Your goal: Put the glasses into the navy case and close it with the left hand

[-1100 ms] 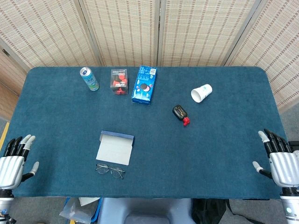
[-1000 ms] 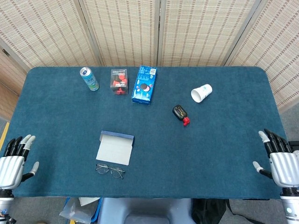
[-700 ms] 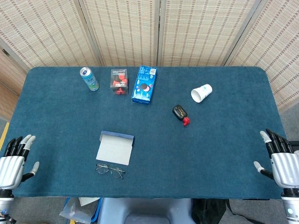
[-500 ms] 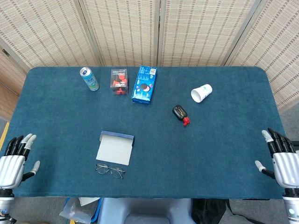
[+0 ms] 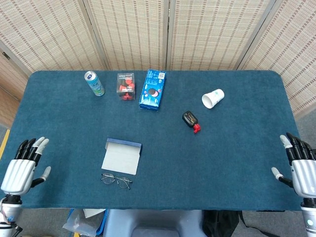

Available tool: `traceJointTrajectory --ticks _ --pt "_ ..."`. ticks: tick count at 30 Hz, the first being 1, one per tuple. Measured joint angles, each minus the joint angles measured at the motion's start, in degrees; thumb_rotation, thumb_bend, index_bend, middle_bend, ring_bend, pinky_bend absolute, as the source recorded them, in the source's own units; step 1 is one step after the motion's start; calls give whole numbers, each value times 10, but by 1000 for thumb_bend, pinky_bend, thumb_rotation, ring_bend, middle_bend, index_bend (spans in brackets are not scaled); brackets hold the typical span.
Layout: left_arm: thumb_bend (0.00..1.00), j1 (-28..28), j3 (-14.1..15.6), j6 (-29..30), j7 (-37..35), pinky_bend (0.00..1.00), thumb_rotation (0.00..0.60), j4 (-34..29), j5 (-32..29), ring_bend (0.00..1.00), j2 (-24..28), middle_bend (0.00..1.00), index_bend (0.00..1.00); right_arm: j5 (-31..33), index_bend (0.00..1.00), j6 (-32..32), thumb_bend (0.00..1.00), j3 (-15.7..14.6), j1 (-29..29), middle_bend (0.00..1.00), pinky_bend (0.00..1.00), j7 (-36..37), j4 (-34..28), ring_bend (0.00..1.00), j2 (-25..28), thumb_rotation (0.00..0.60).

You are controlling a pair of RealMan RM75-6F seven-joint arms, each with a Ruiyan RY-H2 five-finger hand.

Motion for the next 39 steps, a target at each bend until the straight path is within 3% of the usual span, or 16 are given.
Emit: traceJointTrajectory --ticks 2,4,10,17,25,39 --pt "358 -7 -1 -7 1 141 600 -4 5 186 0 164 31 0 0 -2 189 0 1 55 107 1 2 75 0 600" --pt "358 -17 -1 -19 3 276 600 -10 12 230 1 233 53 1 0 -4 189 1 3 54 107 3 3 75 -1 600" --pt "358 -57 0 -62 12 677 600 -28 41 507 -1 522 123 -1 0 -8 190 3 6 54 107 3 2 75 4 600" --pt "358 -112 4 -135 26 955 600 -49 68 823 -7 865 214 0 0 -12 190 3 9 54 107 1 -2 75 6 600" --pt "358 -176 8 -242 60 1000 600 -77 57 954 -27 989 291 2 0 -15 190 3 11 54 107 2 -3 75 9 600" --pt "358 -235 10 -339 149 1000 600 -78 -43 999 -97 1000 315 8 0 -23 189 1 11 54 107 13 7 76 8 600"
